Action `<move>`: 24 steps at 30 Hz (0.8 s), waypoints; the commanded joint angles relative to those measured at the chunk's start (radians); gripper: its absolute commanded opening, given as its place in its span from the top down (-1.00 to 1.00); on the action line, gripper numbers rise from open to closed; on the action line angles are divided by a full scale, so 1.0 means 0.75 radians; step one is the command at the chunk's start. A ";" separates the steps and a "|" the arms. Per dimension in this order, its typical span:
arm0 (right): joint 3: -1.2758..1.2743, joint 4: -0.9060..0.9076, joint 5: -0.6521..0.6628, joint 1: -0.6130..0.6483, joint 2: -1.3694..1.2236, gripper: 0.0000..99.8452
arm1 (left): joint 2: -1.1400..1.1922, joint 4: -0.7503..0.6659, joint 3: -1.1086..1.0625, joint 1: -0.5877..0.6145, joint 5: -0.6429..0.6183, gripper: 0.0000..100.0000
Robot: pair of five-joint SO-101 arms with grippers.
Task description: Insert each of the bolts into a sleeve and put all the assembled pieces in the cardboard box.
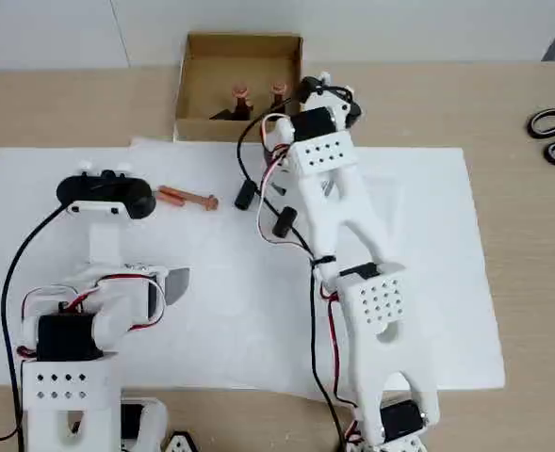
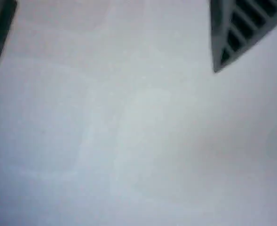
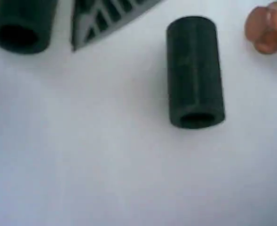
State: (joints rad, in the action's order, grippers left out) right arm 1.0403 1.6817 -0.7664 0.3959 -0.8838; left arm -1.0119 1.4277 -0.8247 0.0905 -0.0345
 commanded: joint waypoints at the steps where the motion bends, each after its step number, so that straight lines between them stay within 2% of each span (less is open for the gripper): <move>1: 0.004 -0.015 -0.037 0.030 -0.024 0.62 | -0.014 -0.023 0.003 0.002 0.006 0.45; 13: 0.012 -0.154 -0.029 0.050 -0.251 0.64 | -0.014 -0.023 0.003 0.002 0.006 0.45; 18: 0.012 -0.154 -0.027 0.038 -0.267 1.00 | -0.014 -0.020 0.005 0.002 0.006 0.45; 24: 0.012 -0.140 -0.027 -0.003 -0.257 0.99 | -0.016 -0.020 0.007 0.004 0.006 0.45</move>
State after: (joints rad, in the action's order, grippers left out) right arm 1.0434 1.6157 -0.7910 0.3974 -1.0556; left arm -1.0119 1.4277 -0.8247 0.0905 -0.0345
